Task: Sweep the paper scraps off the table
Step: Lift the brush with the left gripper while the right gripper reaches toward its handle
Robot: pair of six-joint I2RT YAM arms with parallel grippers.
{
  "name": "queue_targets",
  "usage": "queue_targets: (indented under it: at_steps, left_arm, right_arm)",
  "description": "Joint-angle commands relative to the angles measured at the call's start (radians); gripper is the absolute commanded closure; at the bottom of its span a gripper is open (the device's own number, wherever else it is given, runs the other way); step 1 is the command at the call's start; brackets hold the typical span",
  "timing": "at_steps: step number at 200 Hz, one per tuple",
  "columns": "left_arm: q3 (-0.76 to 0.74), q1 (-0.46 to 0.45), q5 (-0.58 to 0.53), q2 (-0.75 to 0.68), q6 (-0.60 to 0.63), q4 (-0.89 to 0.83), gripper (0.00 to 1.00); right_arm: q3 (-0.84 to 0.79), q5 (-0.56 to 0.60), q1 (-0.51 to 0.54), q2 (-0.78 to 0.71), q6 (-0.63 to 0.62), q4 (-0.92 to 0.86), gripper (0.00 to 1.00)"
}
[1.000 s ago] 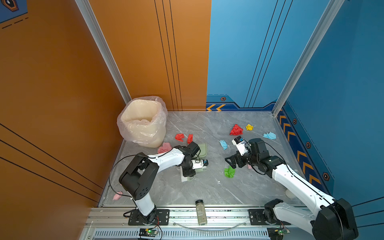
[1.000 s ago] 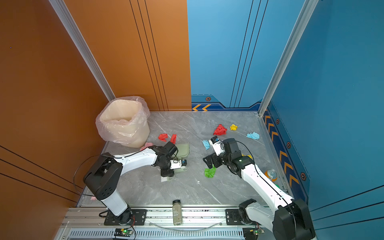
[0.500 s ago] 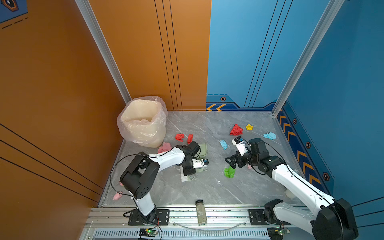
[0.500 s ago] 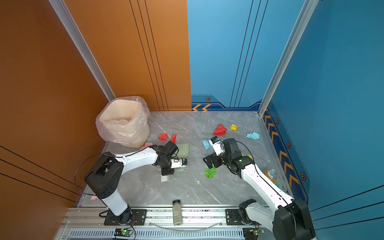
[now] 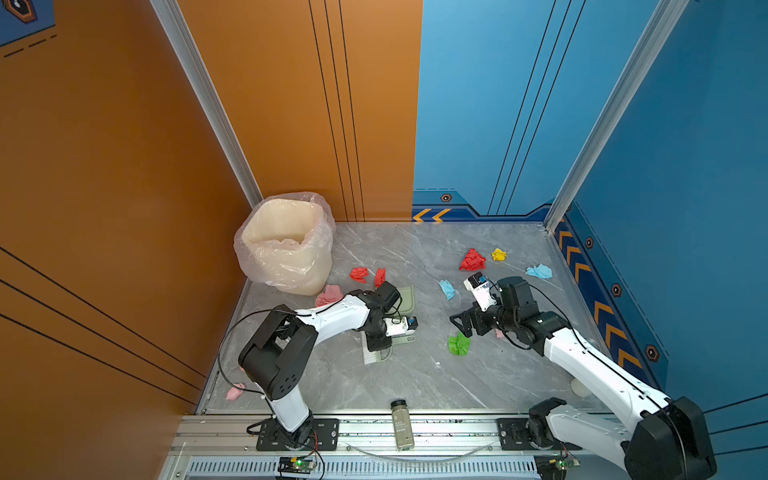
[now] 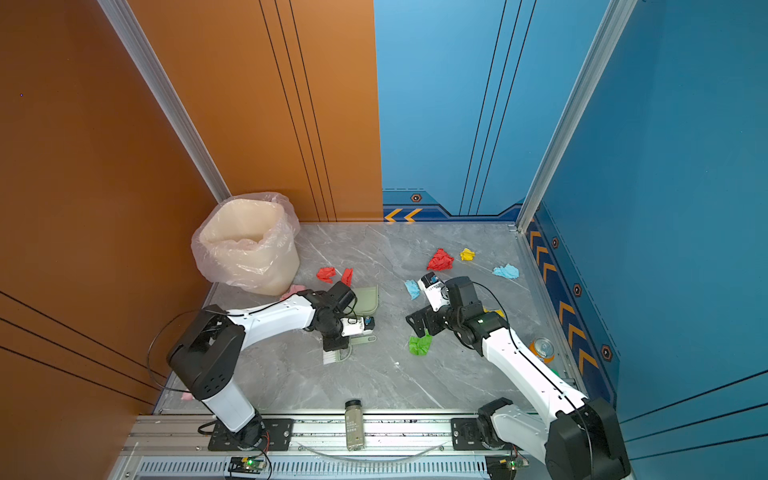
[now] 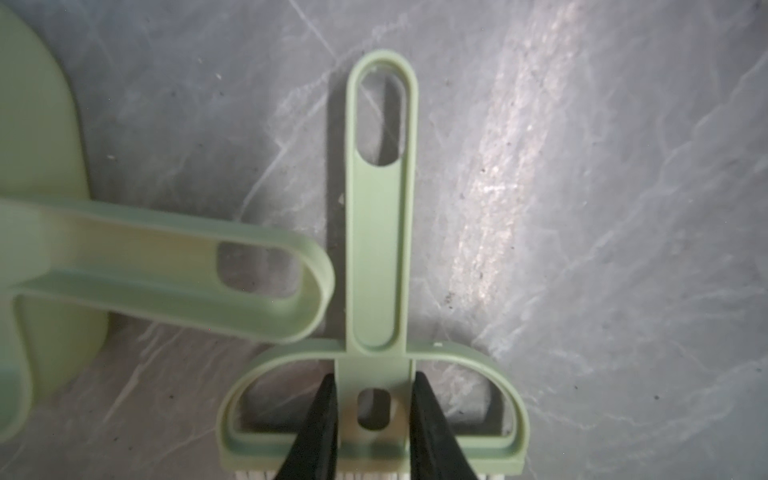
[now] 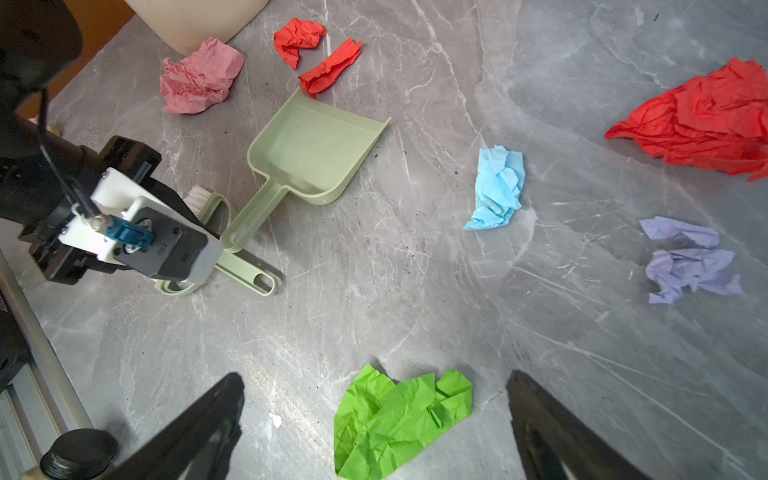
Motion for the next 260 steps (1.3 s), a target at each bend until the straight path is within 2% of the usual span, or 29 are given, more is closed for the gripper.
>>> queue_targets:
  at_steps: [1, 61, 120, 197, 260]
  left_arm:
    - [-0.012, 0.005, 0.070, -0.060, -0.005, -0.029, 1.00]
    - [-0.056, -0.003, 0.162, -0.146, -0.047, -0.028, 1.00]
    - [-0.062, -0.019, 0.300, -0.220, -0.081, -0.033, 1.00]
    - [-0.044, -0.017, 0.443, -0.314, -0.106, -0.046, 1.00]
    - [-0.018, 0.027, 0.584, -0.337, -0.078, -0.045, 1.00]
  right_arm:
    - [0.024, -0.024, 0.006, -0.003, 0.019, -0.021, 0.00]
    - [0.040, -0.079, 0.030, 0.006, 0.036, -0.027, 0.00]
    - [0.058, -0.242, 0.084, 0.026, 0.001, -0.063, 0.00]
    - [0.131, -0.452, 0.128, 0.053, -0.098, -0.130, 0.00]
    - [0.233, -0.514, 0.133, 0.092, -0.195, -0.241, 0.00]
